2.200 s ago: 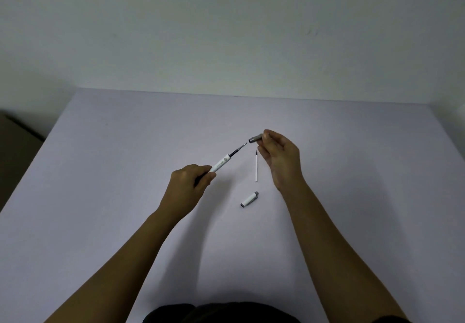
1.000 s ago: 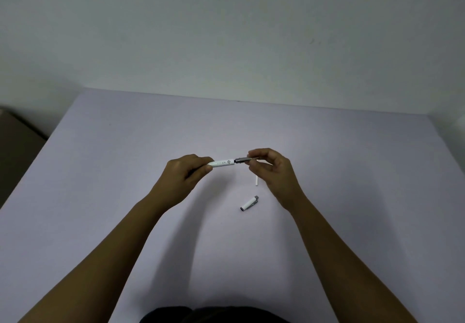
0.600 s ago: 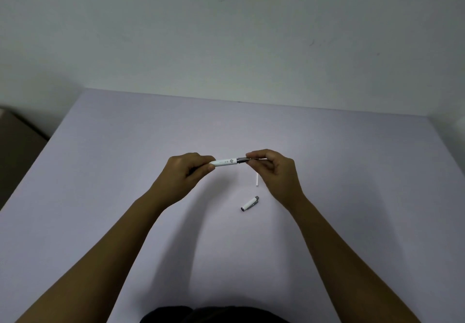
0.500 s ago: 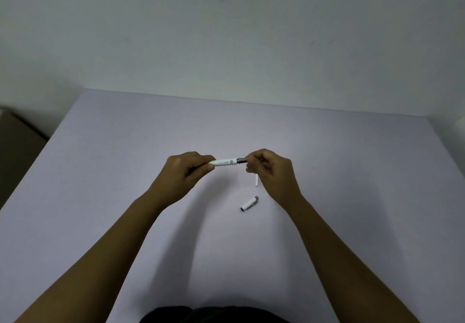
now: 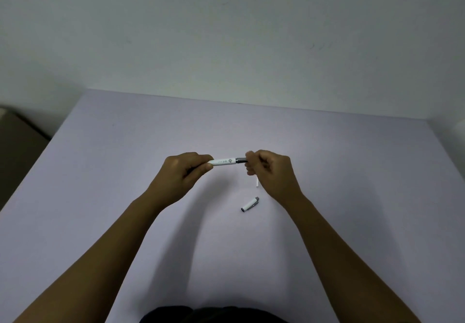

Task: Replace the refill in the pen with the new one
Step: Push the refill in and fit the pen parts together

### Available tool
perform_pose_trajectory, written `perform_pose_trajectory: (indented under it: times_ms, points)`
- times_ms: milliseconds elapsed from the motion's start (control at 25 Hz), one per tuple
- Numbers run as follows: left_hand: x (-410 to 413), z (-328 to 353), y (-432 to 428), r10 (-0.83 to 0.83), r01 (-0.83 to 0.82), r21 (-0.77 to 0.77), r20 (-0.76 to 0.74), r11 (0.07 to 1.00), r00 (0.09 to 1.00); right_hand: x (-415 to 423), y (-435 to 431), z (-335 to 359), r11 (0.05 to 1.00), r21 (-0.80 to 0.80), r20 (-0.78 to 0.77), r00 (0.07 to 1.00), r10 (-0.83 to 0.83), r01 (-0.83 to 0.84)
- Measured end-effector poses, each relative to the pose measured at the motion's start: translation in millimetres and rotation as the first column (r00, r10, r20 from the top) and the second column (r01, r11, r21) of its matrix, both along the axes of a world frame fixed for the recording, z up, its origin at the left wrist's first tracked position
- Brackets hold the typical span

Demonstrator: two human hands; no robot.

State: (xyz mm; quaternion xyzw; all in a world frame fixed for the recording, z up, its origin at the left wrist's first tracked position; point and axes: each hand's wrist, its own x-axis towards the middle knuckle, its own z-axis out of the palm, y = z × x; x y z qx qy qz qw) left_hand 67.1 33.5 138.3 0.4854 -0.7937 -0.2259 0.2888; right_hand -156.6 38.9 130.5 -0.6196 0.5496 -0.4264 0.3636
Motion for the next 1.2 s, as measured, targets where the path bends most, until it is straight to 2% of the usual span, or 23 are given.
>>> perform_pose_trajectory:
  times_ms: [120,280,440,840,1080,1200]
  points:
    - [-1,1,-1,0.028,-0.028,-0.015,-0.018,0.999,0.999,2,2,1,0.997,-0.040,0.039,0.997,0.074,-0.072]
    - [0,2,-1,0.005,-0.005,-0.014,-0.002,1.000,1.000,-1,-5,2,0.993,-0.092,-0.091,0.994,0.063,-0.071]
    - [1,3,1,0.015,-0.015,-0.030,-0.005,0.999,1.000,-4,-4,2,0.992,-0.034,0.013,0.993,0.120,-0.119]
    - [-3,4,3,0.003,-0.003,-0.030,-0.005,1.000,1.000,-11,-9,5,0.981,-0.107,-0.174,0.974,0.145,-0.165]
    - [-4,4,4,-0.006,0.005,-0.021,-0.008,1.000,1.000,-13,-11,3,0.976,-0.129,-0.216,0.966,0.146,-0.176]
    - [-5,4,4,-0.002,0.002,-0.031,-0.016,1.000,1.000,-12,-8,4,0.979,-0.109,-0.133,0.979,0.156,-0.171]
